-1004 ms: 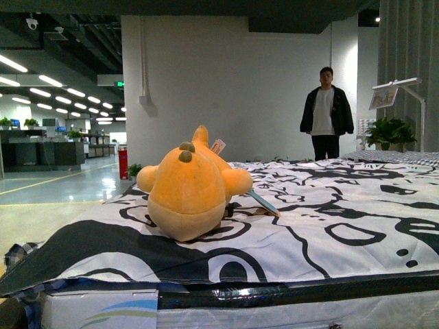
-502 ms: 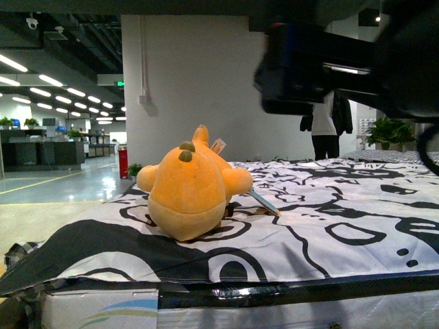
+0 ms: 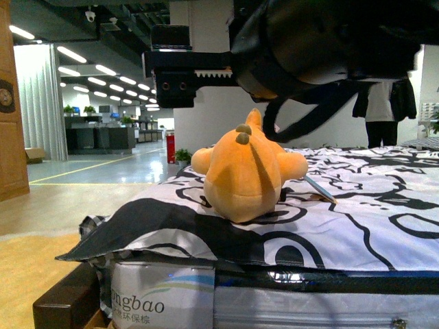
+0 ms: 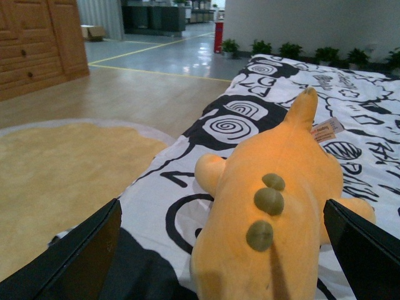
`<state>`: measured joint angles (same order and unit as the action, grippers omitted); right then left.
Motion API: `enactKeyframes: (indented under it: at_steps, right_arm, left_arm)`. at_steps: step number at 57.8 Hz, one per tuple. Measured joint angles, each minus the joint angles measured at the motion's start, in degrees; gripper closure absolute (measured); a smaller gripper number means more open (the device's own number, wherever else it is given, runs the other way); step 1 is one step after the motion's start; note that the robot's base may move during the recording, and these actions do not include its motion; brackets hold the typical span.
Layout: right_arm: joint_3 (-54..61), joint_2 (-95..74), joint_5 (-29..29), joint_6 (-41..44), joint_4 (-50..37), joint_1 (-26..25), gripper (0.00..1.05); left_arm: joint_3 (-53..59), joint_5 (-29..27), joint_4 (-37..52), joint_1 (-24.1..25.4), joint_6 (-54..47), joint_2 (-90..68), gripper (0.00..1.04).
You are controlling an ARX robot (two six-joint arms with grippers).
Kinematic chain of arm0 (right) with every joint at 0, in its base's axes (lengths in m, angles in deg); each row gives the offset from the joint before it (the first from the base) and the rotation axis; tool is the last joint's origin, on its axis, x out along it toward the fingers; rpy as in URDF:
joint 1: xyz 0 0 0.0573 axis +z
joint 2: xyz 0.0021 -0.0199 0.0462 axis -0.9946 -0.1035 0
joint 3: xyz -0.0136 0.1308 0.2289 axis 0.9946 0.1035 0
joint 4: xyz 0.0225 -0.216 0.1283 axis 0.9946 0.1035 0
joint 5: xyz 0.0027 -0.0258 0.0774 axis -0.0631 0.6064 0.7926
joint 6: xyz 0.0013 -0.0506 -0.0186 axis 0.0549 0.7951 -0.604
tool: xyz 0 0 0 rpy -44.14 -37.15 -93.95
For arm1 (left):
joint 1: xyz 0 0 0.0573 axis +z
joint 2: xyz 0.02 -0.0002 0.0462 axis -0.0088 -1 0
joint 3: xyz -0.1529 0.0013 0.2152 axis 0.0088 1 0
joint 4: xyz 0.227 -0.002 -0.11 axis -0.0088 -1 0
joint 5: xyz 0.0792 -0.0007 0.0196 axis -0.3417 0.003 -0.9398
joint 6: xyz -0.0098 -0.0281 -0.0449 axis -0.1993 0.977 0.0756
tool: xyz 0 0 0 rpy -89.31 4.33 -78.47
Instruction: Put away toys
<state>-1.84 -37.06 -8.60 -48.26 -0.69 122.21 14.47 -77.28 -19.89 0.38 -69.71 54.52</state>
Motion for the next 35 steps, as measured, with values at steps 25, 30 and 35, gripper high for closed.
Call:
enactKeyframes:
  at_steps: [25,30,35]
  right_arm:
    - [-11.5,-12.1,-5.2,1.6,0.9,-2.5,0.06]
    - [-13.0,-13.5,-5.4,0.9,1.7,-2.8,0.06]
    - [-14.1,-14.8,-5.4,0.5,2.3,-2.7,0.06]
  left_arm:
    - [0.0,0.0,0.0,0.0,0.0,0.0,0.06]
    - [0.0,0.0,0.0,0.0,0.0,0.0,0.06]
    - [0.0,0.0,0.0,0.0,0.0,0.0,0.06]
